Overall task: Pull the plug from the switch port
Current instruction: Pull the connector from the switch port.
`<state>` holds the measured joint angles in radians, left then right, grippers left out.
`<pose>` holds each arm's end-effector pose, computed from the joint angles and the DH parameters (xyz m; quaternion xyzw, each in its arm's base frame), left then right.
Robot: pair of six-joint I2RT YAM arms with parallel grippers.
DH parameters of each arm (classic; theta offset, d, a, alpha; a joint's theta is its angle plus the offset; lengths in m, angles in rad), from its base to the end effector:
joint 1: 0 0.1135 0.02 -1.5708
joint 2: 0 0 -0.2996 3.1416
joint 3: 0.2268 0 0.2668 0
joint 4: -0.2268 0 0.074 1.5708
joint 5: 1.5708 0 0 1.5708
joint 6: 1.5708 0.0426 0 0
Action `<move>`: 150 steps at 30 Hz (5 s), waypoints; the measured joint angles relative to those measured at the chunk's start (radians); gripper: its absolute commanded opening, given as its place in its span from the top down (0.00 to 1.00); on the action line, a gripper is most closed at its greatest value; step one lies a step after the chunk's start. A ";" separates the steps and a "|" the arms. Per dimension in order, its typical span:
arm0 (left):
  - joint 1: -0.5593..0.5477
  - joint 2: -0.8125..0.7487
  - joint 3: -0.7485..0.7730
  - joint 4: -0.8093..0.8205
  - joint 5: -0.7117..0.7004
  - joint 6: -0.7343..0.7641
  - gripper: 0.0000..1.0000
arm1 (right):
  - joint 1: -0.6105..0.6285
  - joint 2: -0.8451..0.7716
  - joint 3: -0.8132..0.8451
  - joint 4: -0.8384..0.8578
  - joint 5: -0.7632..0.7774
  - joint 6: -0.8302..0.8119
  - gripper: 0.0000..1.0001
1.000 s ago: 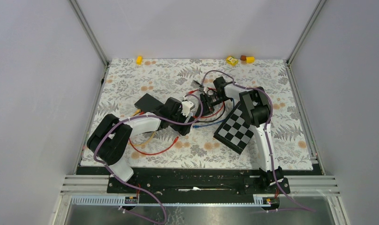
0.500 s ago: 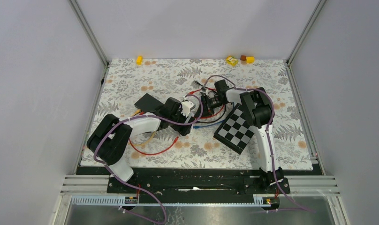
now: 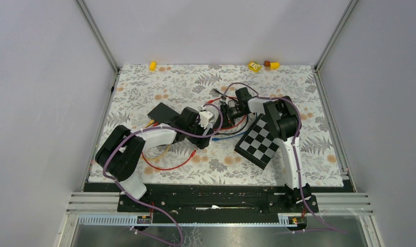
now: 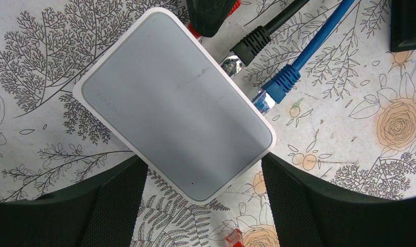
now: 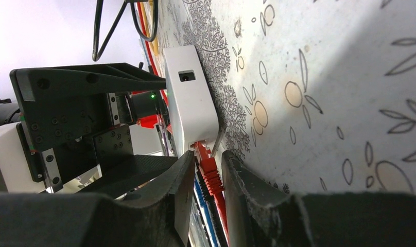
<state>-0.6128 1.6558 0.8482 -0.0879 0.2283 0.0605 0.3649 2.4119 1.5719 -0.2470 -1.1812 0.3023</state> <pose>0.2731 -0.2038 0.1755 0.3453 0.8723 -0.1931 0.2873 0.4562 0.2165 0.0799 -0.1586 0.8019 0.5760 0.0110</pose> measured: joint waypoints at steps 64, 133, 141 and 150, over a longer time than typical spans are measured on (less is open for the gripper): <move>0.031 -0.066 -0.024 0.031 -0.004 0.026 0.02 | 0.022 -0.010 -0.029 0.111 -0.002 0.016 1.00; 0.091 0.100 0.077 0.157 -0.086 -0.373 0.22 | 0.008 -0.051 -0.153 0.422 -0.006 0.198 1.00; 0.106 0.100 0.072 0.163 -0.053 -0.375 0.22 | 0.008 -0.051 -0.183 0.493 -0.010 0.257 1.00; 0.112 0.100 0.072 0.163 -0.029 -0.374 0.27 | 0.009 -0.052 -0.188 0.508 -0.010 0.288 1.00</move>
<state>-0.5011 1.7561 0.9203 0.0750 0.1997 -0.3138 0.3737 2.3600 1.3834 0.2607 -1.1915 0.5900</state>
